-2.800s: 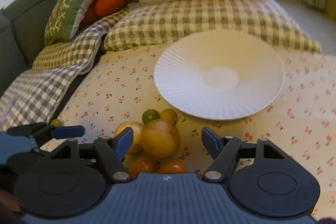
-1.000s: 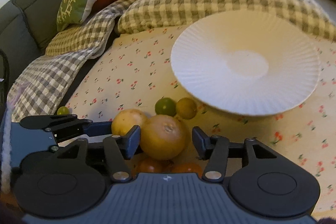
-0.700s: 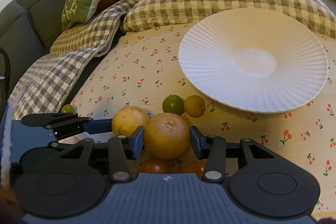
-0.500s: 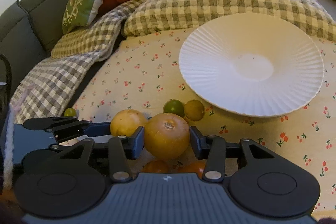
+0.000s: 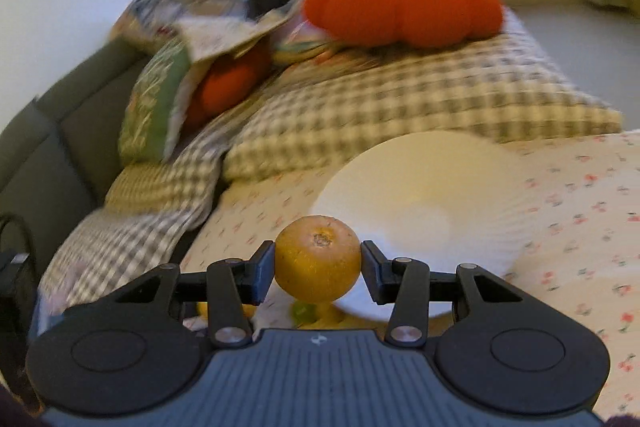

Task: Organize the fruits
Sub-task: 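Carry both held fruits onto the white plate and open both tools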

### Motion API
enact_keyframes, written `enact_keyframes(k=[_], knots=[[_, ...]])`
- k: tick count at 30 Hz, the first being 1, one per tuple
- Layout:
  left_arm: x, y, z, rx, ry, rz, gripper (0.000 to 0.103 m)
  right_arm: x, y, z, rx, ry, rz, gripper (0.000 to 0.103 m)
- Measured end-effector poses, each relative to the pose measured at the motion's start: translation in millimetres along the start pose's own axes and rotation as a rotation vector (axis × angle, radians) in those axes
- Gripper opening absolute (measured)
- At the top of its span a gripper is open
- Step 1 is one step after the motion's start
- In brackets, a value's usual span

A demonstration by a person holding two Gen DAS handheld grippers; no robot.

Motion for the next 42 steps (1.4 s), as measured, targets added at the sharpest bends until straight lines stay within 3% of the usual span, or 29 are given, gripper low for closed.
enact_keyframes(k=[9,18,30,42], knots=[[36,54,-65,-0.016,0.006,-0.134,0.04,65,10,-32,0.0,-0.062,-0.16,0.042],[46,72,-120,-0.076,-0.019,-0.184,0.04,76,18,-57,-0.015,-0.048,-0.184,0.042],[52,81,-137,-0.053,-0.018,-0.258,0.036,74,21,-80,-0.001,-0.115,-0.111,0.042],[51,82,-138,-0.036,-0.02,-0.253,0.041,75,27,-74,0.054,-0.09,-0.154,0.048]])
Point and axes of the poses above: each gripper's, at about its wrist camera, not at the fingertips, and z roughly against the way its jaws point, x to its right, y to its top, the point moved 3 cm from there along -z, roughly the way its jaws point, and after that the axes turned 3 degrees about -y, right-handed, at the moved point
